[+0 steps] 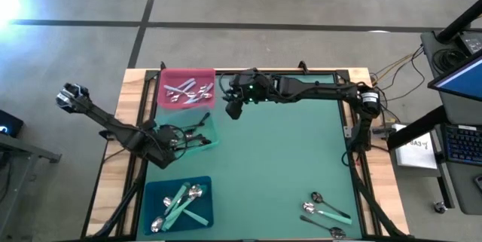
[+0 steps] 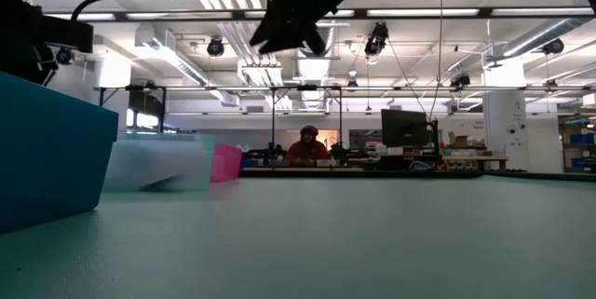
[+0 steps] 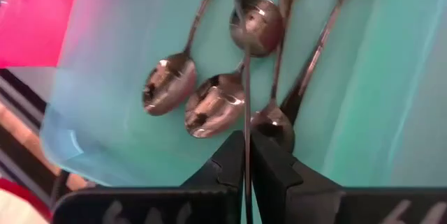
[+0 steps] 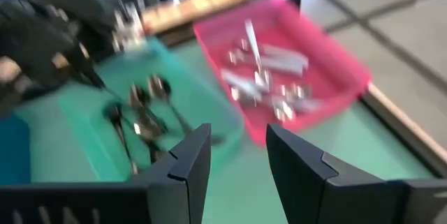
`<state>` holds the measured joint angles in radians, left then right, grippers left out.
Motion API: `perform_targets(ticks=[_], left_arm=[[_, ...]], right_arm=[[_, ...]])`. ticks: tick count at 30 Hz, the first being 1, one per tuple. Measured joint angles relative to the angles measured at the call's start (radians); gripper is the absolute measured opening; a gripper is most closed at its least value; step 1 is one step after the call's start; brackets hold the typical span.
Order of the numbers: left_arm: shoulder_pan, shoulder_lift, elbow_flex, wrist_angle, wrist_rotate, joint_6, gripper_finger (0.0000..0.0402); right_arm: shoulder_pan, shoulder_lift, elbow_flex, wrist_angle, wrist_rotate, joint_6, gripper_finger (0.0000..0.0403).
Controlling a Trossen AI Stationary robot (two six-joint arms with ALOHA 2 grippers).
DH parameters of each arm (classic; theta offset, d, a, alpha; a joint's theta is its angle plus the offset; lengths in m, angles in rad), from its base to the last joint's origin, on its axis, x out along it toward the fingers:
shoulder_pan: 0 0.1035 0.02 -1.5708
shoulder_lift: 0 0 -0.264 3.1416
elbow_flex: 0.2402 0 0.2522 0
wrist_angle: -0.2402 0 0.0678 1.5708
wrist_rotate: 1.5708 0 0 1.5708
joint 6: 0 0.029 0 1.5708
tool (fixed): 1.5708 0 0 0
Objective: Sort silverware by color (type)
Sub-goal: Put the black spoon into the green bin, then put the light blue spoon into the blue bin
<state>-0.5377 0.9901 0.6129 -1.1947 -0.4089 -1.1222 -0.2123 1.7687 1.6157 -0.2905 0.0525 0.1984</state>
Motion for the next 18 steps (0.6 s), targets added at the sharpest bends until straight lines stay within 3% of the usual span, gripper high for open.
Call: perform_targets(ticks=[9,13,18], left_arm=[[0.0,0.026,0.039,0.01,0.006,0.067,0.0081],[0.0,0.034,0.084,0.015,-0.008,0.094,0.0119],[0.0,0.039,0.12,0.064,-0.058,0.092,0.0144]], right_arm=[[0.039,0.0,0.0,-0.408,-0.009,0.076,0.0139],[0.103,0.0,0.0,-0.587,-0.011,0.129,0.0135],[0.222,0.0,0.0,-0.663,-0.012,0.218,0.0129]])
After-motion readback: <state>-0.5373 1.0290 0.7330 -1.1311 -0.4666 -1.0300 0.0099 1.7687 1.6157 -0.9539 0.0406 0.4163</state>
